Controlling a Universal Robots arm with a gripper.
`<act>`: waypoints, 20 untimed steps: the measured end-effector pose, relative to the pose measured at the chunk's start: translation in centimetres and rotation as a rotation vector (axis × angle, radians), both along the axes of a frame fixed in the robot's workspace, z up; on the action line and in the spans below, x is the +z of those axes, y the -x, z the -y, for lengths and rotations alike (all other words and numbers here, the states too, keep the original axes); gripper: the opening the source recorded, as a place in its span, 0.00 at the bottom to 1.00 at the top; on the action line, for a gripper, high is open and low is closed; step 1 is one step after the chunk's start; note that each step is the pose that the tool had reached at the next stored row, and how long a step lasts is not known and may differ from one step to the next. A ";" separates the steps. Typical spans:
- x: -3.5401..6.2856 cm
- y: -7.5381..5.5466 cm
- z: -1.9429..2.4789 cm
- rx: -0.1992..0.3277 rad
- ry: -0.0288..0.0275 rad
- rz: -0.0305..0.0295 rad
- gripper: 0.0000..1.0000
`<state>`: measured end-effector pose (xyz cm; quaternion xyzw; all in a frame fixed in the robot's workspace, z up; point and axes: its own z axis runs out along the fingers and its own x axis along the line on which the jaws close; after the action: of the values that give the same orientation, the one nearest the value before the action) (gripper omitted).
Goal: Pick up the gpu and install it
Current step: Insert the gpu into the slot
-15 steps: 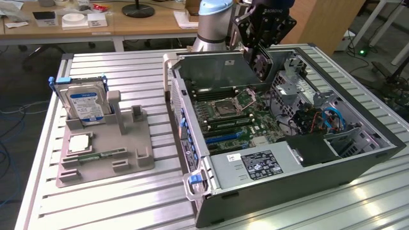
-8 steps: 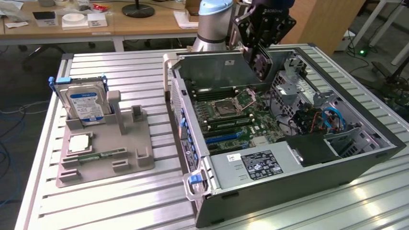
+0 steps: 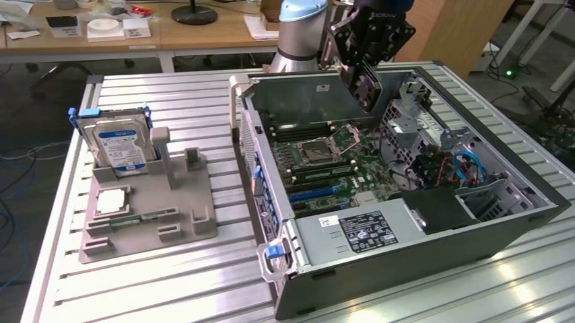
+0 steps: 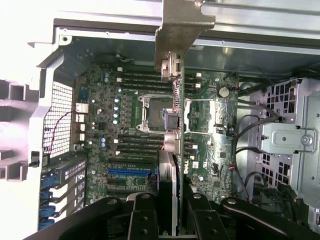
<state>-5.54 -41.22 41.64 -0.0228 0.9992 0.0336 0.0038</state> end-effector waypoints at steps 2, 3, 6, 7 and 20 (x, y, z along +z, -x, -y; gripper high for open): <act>0.00 0.0 0.00 0.004 -0.0005 0.0000 0.27; 0.01 0.0 0.01 0.007 -0.0011 0.0000 0.27; 0.01 0.0 0.02 0.015 -0.0040 -0.0001 0.27; 0.01 0.0 0.02 0.018 -0.0056 -0.0001 0.27; 0.01 0.0 0.02 0.045 0.0102 -0.0005 0.27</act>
<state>-5.55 -41.24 41.65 -0.0452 0.9986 0.0286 0.0027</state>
